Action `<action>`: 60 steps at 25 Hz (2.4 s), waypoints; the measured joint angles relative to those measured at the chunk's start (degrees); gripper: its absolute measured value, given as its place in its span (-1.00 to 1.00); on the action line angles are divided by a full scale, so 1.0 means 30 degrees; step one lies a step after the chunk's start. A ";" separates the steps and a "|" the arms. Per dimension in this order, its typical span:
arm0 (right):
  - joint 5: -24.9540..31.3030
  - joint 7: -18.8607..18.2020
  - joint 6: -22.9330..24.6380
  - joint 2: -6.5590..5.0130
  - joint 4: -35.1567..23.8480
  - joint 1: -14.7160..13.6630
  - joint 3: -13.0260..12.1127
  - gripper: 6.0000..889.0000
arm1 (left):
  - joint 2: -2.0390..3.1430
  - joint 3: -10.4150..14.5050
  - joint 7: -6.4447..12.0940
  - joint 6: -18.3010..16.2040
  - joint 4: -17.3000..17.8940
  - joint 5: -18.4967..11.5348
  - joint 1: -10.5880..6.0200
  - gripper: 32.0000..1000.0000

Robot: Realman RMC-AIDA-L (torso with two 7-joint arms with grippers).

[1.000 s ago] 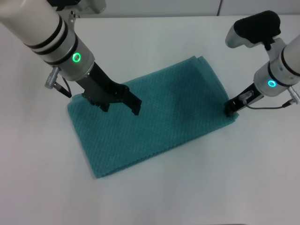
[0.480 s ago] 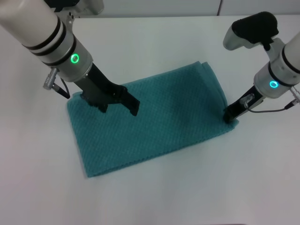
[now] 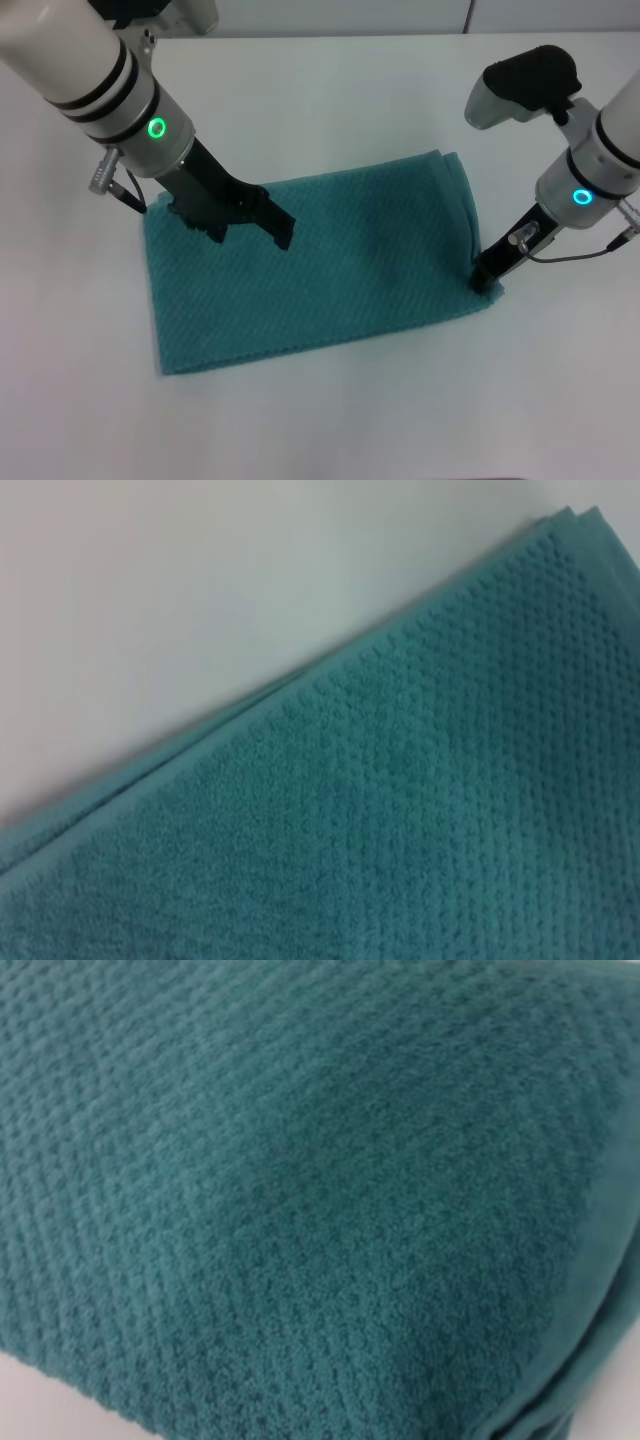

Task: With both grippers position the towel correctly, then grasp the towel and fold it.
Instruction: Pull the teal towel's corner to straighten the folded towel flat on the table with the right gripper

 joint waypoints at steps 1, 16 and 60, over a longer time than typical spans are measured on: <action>0.0008 -0.0006 -0.0156 0.0021 -0.0021 0.0005 0.0001 -0.83 | 0.0002 -0.0001 0.0001 0.0000 0.0000 0.0000 0.0016 0.87; 0.0043 -0.0501 -0.1762 0.0211 -0.0246 0.0106 -0.0019 -0.82 | 0.0028 0.0000 0.0006 0.0000 0.0000 0.0027 0.0151 0.87; 0.0042 -0.0773 -0.3153 0.0282 -0.0217 0.0293 -0.0018 -0.81 | 0.0028 0.0000 0.0006 0.0000 0.0000 0.0055 0.0176 0.87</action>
